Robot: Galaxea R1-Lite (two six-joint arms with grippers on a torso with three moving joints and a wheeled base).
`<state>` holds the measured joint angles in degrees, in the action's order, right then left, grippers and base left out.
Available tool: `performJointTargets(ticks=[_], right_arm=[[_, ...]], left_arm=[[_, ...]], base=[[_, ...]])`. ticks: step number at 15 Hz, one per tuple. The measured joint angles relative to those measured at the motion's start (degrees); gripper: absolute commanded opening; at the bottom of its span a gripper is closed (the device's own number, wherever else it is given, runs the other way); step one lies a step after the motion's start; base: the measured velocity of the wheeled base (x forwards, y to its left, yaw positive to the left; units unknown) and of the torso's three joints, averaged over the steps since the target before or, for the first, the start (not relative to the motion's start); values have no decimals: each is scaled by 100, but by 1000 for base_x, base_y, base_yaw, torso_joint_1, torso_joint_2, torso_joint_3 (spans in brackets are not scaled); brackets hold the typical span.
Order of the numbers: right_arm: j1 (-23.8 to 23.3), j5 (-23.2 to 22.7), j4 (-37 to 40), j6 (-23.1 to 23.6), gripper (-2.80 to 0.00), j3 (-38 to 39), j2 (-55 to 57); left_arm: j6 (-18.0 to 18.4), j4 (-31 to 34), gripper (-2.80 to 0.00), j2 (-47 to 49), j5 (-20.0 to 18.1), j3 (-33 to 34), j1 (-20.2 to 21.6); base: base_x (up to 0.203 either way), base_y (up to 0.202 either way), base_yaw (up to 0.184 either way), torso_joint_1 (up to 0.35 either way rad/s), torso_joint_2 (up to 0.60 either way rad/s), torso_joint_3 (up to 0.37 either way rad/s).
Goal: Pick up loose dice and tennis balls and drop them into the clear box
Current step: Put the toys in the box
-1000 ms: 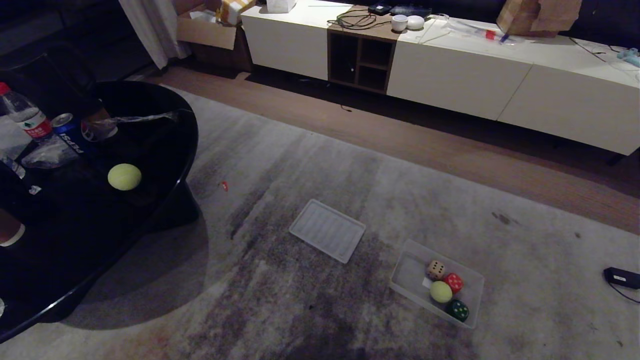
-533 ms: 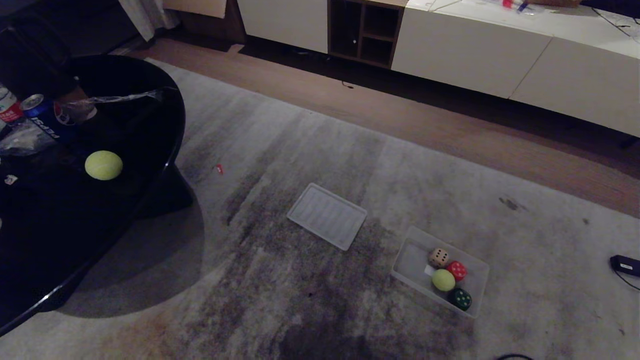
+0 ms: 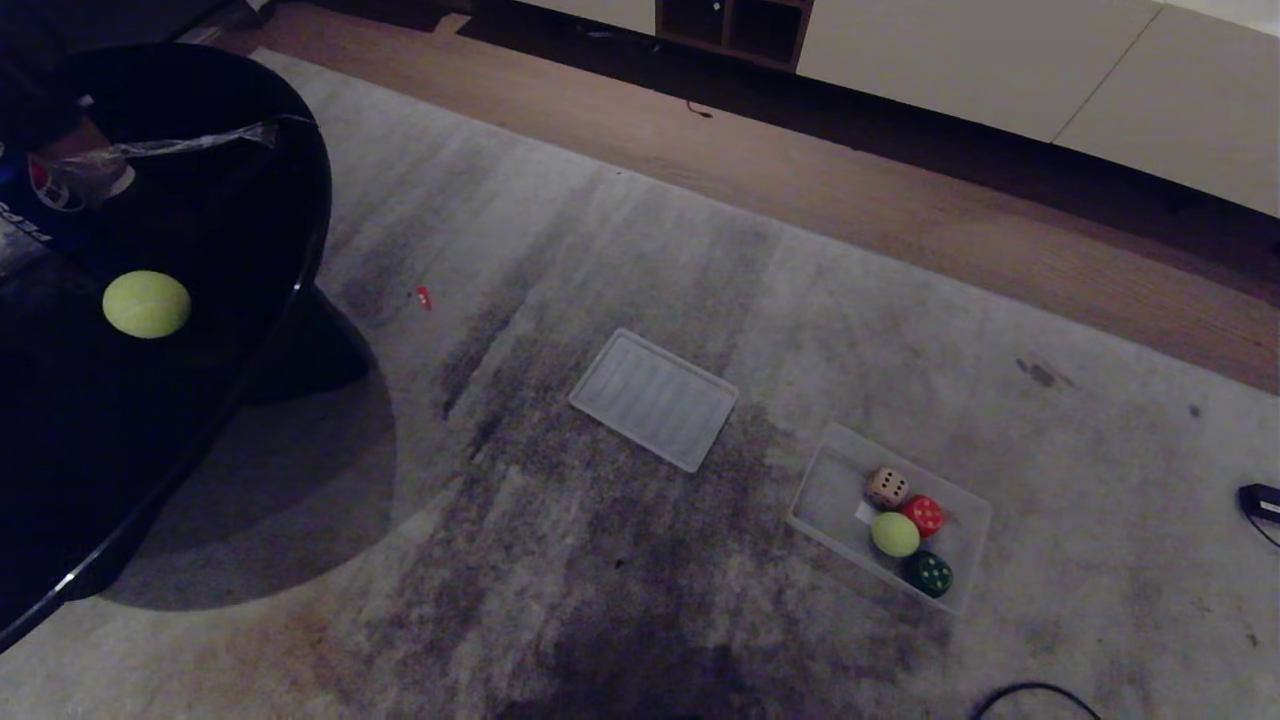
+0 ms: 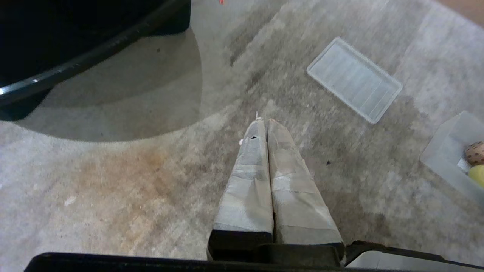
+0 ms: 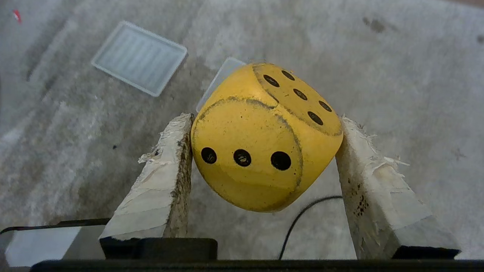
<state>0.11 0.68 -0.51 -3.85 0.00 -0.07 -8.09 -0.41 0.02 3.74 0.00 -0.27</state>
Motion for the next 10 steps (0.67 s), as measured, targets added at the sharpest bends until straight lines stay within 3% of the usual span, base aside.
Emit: performJointTargets(ticks=[10], right_arm=[[0, 2, 0, 11, -280, 0, 0]], left_arm=[[2, -2, -280, 0, 0, 0, 0]], base=[[0, 0, 0, 2, 3, -196]])
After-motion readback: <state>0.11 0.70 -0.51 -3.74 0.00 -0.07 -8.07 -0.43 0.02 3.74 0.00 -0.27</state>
